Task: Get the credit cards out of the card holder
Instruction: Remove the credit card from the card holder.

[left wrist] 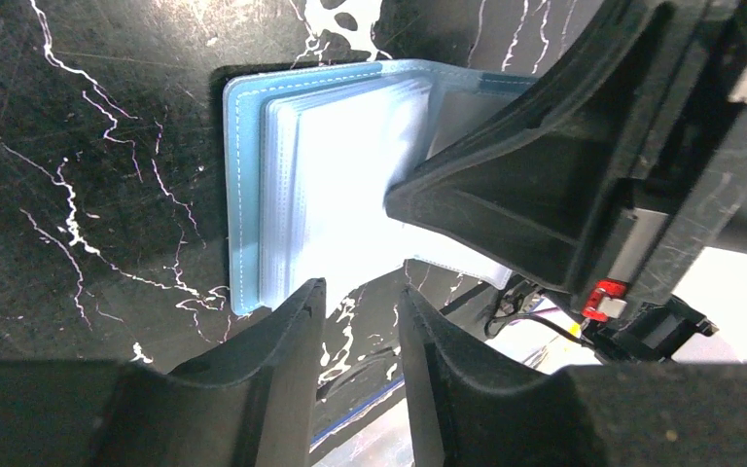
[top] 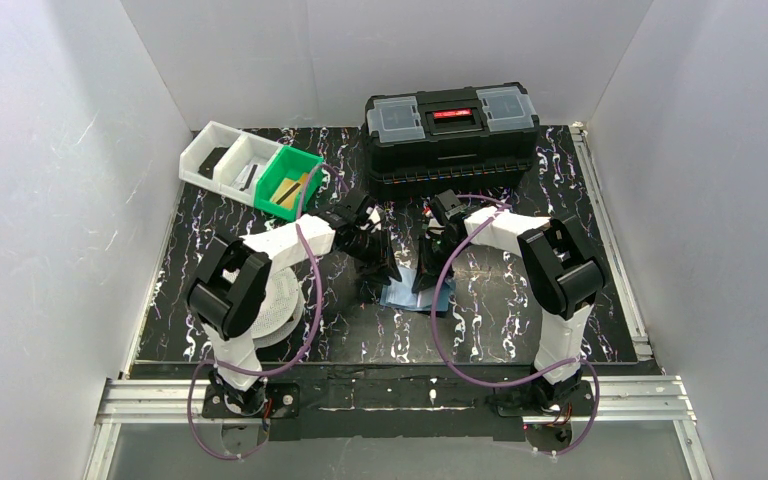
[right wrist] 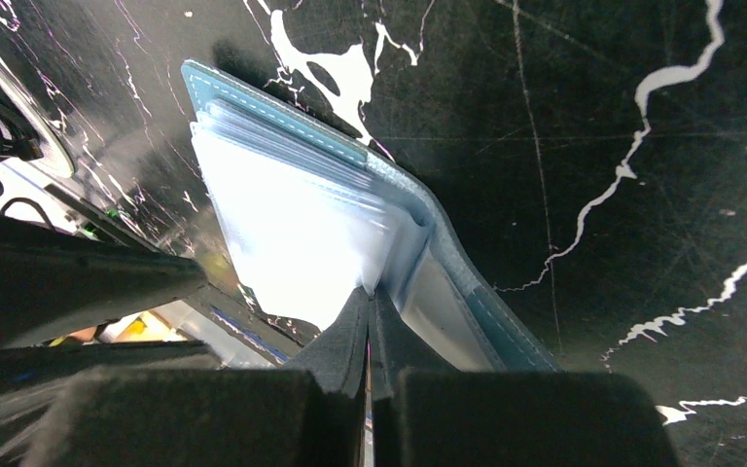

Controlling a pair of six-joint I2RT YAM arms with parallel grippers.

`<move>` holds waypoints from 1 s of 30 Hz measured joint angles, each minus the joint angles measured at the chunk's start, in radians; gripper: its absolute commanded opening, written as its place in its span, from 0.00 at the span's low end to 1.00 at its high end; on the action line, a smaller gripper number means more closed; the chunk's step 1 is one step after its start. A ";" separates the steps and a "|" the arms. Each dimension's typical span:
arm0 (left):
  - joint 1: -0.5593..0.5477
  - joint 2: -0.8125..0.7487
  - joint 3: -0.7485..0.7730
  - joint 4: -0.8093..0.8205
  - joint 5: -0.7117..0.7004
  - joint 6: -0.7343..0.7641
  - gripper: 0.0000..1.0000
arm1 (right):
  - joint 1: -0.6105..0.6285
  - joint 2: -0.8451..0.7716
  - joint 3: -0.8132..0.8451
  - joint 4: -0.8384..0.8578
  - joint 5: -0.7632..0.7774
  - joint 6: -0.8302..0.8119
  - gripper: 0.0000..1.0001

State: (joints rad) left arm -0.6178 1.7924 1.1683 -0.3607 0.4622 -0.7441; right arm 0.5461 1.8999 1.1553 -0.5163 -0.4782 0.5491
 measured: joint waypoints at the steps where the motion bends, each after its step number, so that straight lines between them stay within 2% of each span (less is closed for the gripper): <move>1: -0.002 0.008 0.000 0.002 0.002 0.000 0.31 | 0.000 0.000 0.000 0.000 -0.001 0.000 0.01; 17: -0.022 0.057 0.000 0.024 0.018 0.019 0.26 | -0.003 0.003 0.000 0.001 -0.007 0.000 0.01; 30: -0.031 0.083 0.012 0.005 -0.006 0.039 0.29 | -0.003 0.003 -0.001 0.000 -0.007 0.000 0.01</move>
State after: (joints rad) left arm -0.6491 1.8751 1.1805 -0.3557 0.4557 -0.7055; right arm 0.5426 1.9026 1.1545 -0.5163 -0.4850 0.5491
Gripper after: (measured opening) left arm 0.279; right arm 0.022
